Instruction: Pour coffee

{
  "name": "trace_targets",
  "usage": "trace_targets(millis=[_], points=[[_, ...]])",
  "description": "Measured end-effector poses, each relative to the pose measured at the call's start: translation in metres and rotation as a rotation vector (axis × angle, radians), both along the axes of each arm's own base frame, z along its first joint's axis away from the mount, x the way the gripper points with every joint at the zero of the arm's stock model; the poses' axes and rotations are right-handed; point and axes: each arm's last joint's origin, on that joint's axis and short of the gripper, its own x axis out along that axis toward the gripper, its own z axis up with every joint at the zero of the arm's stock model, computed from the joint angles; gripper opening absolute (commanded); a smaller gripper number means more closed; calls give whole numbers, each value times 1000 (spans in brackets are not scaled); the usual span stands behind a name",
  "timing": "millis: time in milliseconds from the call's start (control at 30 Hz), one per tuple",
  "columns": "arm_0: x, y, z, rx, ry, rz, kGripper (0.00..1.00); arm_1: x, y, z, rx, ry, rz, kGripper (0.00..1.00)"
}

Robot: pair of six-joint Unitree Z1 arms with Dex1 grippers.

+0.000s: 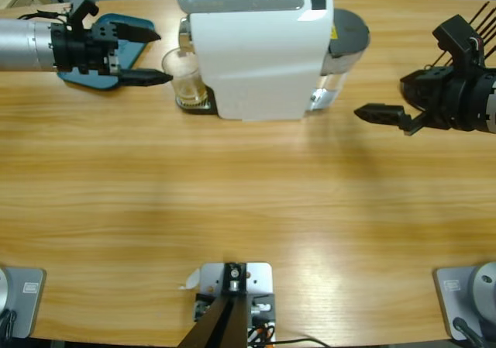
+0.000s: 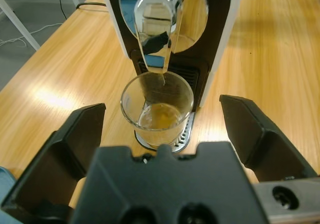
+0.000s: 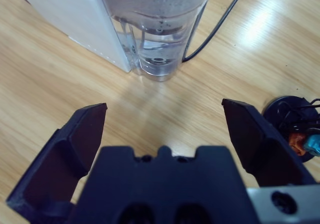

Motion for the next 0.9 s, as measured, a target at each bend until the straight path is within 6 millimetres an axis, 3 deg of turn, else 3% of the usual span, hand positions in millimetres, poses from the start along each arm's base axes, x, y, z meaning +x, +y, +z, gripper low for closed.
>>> trace_targets(millis=[400, 900], points=[[18, -8, -10, -55, 5, -63, 996, 6, 4, -6, -2, 18, -8, 1000], [17, -15, -14, -16, 4, -34, 996, 9, 6, -6, 8, 11, -12, 1000]])
